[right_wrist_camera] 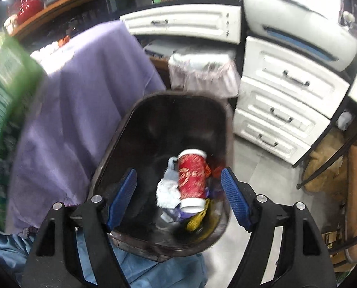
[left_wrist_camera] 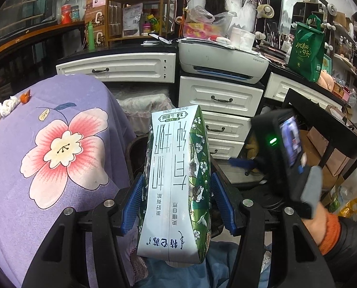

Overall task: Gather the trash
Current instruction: 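Lower the green carton into the bin and open the left gripper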

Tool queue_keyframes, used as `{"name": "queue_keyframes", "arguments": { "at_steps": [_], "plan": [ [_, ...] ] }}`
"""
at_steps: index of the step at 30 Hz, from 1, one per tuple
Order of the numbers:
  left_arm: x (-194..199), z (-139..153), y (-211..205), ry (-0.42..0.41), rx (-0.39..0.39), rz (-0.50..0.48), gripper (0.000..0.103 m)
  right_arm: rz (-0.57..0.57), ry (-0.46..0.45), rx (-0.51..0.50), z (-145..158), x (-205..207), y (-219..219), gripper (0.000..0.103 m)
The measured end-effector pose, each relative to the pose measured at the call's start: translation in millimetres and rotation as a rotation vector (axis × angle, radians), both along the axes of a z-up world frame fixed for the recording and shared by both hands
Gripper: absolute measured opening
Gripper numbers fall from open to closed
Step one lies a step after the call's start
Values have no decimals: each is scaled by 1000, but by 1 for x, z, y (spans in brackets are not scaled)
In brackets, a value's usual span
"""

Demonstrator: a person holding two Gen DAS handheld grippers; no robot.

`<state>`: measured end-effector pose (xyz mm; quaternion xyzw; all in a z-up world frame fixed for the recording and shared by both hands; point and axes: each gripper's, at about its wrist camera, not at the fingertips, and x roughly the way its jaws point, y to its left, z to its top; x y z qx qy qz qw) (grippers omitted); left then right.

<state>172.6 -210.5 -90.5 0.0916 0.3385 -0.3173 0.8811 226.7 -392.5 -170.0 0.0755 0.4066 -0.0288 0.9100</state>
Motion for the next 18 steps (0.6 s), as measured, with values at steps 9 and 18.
{"name": "queue_keyframes", "arguments": {
  "at_steps": [9, 18],
  "plan": [
    [11, -18, -17, 24, 52, -16, 56, -95, -102, -44, 43, -25, -28, 77],
    [29, -52, -39, 69, 132, -25, 56, -192, -145, -1, 61, -47, -64, 81]
  ]
}}
